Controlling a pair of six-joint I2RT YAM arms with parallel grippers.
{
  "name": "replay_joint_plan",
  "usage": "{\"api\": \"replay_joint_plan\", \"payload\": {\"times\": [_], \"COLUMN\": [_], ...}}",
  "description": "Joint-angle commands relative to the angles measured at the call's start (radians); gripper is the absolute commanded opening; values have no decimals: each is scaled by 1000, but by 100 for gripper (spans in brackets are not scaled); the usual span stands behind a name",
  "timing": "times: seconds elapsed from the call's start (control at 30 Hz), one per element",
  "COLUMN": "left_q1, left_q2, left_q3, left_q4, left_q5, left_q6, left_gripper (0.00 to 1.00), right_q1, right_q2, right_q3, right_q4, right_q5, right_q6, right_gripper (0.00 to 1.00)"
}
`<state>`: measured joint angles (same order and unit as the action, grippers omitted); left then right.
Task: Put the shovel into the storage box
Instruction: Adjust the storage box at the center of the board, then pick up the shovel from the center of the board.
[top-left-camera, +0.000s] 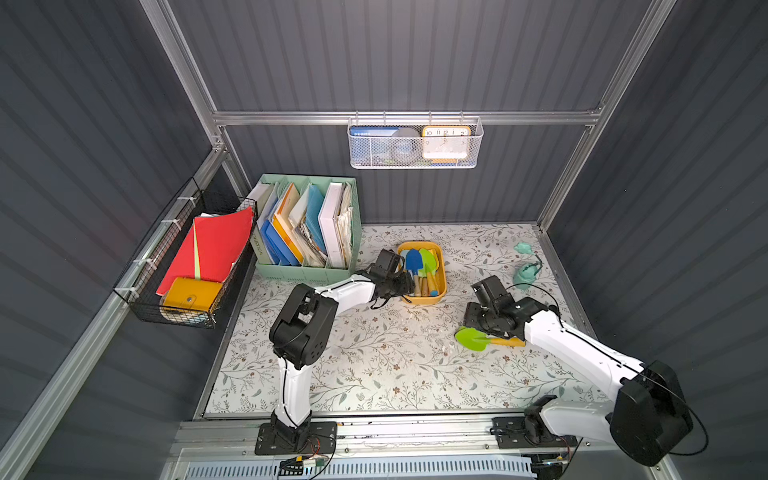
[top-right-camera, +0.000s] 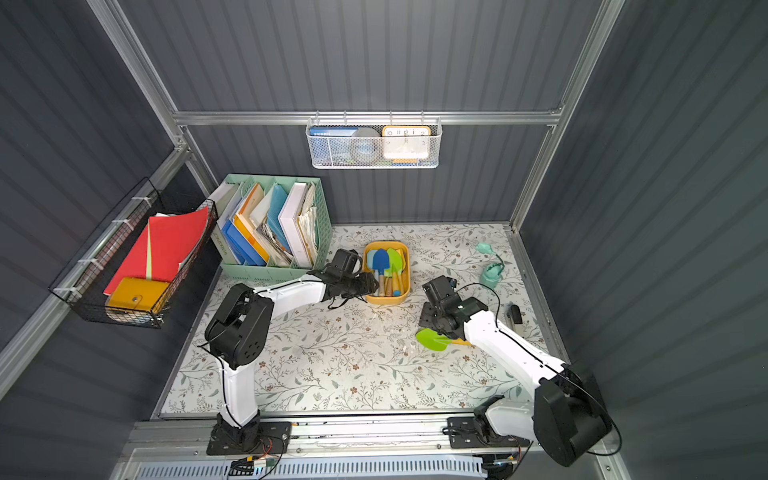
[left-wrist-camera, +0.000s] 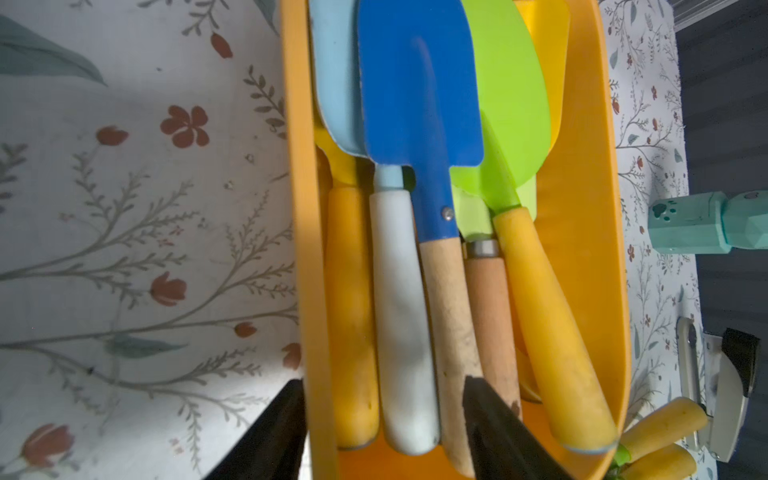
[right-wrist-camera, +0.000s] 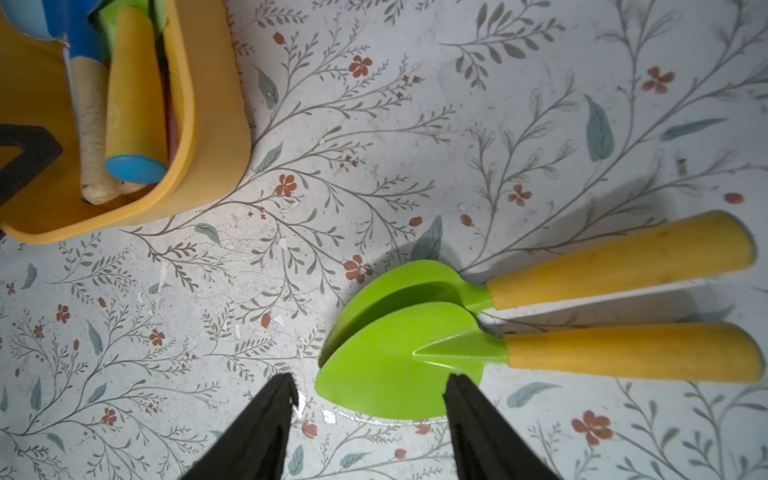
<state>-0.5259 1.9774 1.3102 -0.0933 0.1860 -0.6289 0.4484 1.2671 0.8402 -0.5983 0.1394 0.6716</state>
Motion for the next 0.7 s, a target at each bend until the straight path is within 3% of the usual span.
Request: {"api": "replay_joint_plan", "payload": {"times": [0.0,0.13,0.2,0.37,0.67], "left_q1": [3,3,2,1,0], "left_q2": [-98,-173,-211,-291,-345], "left_q3": [-39,-113,-153,-249,-352], "left_q4": [15,22,33,67,99], "left_q5": [-18,-40,-42,-42,-39], "left_q6": [-14,-27,-35,-66,-103], "left_gripper": [65,66,66,66,67], "right_q1": [-34,-80,-96,-152,-270], "right_q2": [-11,-16,-20,-46,-39], "right_q3": [-7,-15,-15,-41,-97], "right_q4": [-75,-105,-124,-127,-63], "right_q5": [3,-17,-20,-23,-76], "right_q6": [-4,-3,-7,-21,-58], "right_gripper": [65,65,73,79,81]}}
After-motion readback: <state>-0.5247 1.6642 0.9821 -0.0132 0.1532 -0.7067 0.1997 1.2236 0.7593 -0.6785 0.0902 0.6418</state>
